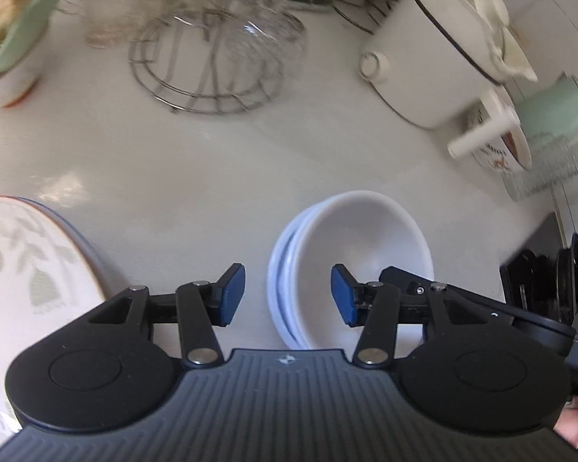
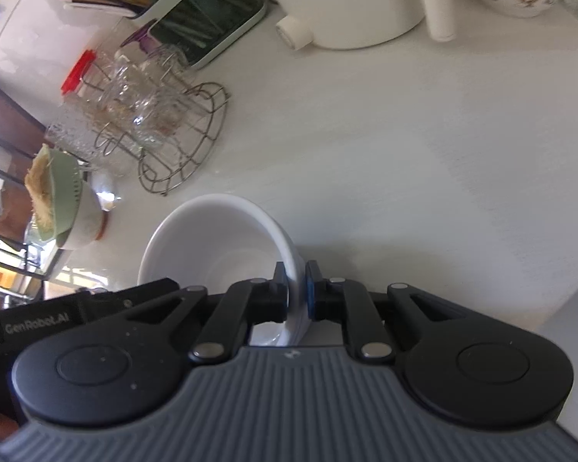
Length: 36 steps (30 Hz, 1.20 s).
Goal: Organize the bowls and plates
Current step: 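Grip the nested bowl stack rim and carry it over the leaf plates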
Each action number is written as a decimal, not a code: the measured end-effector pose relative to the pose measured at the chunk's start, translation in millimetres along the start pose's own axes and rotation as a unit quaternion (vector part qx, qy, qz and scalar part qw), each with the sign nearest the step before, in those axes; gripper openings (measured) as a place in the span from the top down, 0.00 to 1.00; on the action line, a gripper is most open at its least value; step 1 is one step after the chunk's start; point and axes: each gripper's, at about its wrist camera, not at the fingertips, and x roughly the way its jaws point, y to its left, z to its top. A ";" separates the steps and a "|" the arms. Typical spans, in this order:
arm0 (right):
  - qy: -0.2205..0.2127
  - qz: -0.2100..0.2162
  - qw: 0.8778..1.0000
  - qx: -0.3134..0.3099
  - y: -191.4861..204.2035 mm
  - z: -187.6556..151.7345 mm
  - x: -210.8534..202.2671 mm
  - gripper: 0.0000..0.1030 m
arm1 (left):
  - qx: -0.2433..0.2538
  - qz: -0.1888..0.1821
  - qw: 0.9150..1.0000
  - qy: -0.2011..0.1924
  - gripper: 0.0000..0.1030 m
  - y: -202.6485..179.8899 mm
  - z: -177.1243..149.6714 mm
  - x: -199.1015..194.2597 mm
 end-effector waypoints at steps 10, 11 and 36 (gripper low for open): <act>-0.004 -0.006 1.000 0.004 -15.0 -11.9 -8.9 0.89 | 0.006 -0.006 0.999 0.039 0.59 -12.6 -15.4 24.1; -0.004 -0.006 1.000 0.004 -16.4 -13.2 -9.6 0.89 | 0.005 -0.003 0.999 0.039 0.64 -12.8 -17.0 24.2; -0.026 0.015 0.999 -0.037 22.0 -18.4 -73.9 0.89 | -0.015 0.013 1.000 -0.019 0.82 -18.7 -29.7 -75.5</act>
